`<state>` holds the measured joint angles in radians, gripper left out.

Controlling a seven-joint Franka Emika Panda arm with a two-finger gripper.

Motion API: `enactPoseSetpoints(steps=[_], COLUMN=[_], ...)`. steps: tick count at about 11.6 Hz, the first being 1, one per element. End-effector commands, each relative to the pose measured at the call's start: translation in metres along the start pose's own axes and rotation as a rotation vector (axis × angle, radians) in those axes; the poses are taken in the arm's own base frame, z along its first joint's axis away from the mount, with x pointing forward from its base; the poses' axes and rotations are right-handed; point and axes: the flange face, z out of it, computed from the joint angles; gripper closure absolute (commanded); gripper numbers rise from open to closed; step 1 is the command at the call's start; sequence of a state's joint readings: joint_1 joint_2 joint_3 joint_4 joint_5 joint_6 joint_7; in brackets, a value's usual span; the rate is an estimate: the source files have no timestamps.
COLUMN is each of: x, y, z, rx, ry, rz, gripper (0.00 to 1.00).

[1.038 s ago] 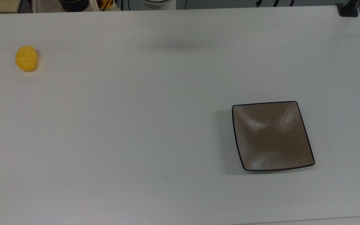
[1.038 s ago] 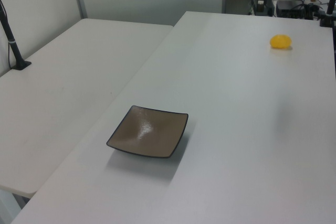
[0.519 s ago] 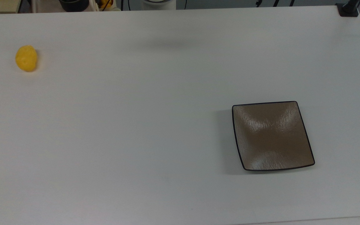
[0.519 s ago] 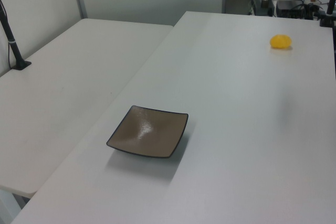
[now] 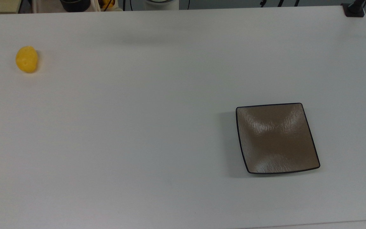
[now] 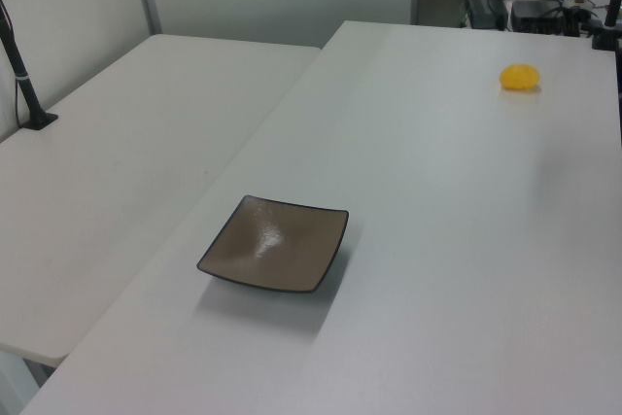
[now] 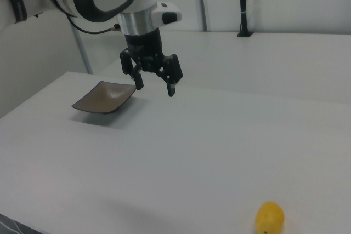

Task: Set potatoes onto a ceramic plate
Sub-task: 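Move the open gripper over to the yellow potato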

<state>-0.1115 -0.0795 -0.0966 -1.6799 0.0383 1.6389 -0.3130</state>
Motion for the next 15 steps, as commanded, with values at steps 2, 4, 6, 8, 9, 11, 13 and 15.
enactPoseSetpoints(steps=[2, 4, 6, 8, 9, 11, 13, 15], x=[-0.021, -0.029, -0.032, -0.032, -0.031, -0.031, -0.032, -0.033], y=[0.057, 0.085, 0.112, 0.138, 0.147, 0.167, 0.18, 0.191], z=[-0.001, 0.007, 0.02, 0.039, 0.047, 0.068, 0.095, 0.118], rx=[-0.025, -0.035, -0.052, -0.055, -0.06, -0.06, -0.094, -0.087], ry=[0.019, 0.028, 0.045, 0.035, 0.036, 0.023, 0.011, -0.006], rz=[-0.046, -0.046, -0.085, -0.107, -0.105, -0.135, -0.177, -0.164], gripper=[0.0, 0.0, 0.0, 0.0, 0.0, 0.0, 0.0, 0.0])
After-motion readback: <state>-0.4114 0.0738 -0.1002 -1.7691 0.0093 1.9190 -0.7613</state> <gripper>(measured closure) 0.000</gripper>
